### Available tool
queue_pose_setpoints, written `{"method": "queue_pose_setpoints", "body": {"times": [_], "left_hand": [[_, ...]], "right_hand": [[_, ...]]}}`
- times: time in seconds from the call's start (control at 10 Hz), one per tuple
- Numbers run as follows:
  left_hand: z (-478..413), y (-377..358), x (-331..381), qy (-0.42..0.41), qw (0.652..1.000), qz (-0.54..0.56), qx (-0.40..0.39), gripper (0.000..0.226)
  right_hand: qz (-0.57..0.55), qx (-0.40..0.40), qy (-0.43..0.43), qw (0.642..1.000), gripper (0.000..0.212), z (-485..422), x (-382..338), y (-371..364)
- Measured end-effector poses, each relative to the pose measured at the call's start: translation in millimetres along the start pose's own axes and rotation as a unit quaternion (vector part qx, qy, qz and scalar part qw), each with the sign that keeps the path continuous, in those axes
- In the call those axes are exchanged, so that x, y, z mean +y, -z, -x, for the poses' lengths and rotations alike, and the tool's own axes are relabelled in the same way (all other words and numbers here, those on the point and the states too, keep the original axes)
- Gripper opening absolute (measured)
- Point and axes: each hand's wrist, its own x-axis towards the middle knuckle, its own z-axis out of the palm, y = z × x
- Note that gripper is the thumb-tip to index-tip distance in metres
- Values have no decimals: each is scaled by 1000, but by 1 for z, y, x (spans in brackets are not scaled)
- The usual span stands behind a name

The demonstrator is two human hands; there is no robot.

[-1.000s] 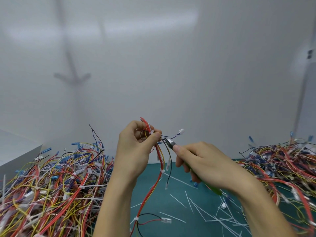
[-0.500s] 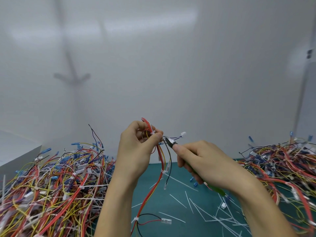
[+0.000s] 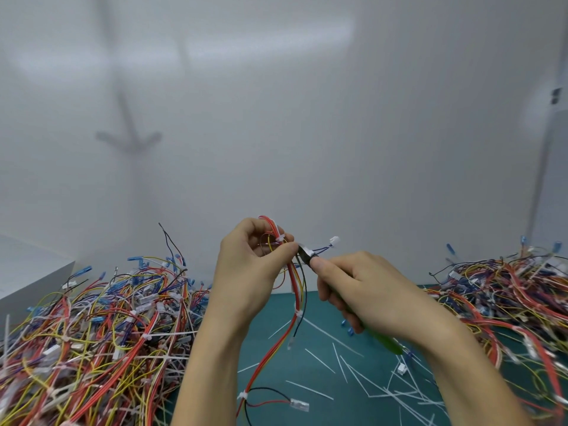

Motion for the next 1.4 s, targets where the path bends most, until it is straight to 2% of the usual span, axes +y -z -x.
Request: {"method": "queue_pose_setpoints", "body": {"times": [0.7,1.4], "left_hand": [[-2,5,-5,7,1000,-10,-19,17],[-2,3,-4,3,1000,-15,-20,16]], "right_hand": [[48,8,0,999,55,1,-2,0],[14,-3,-4,1000,55,-1,4,-2]]}}
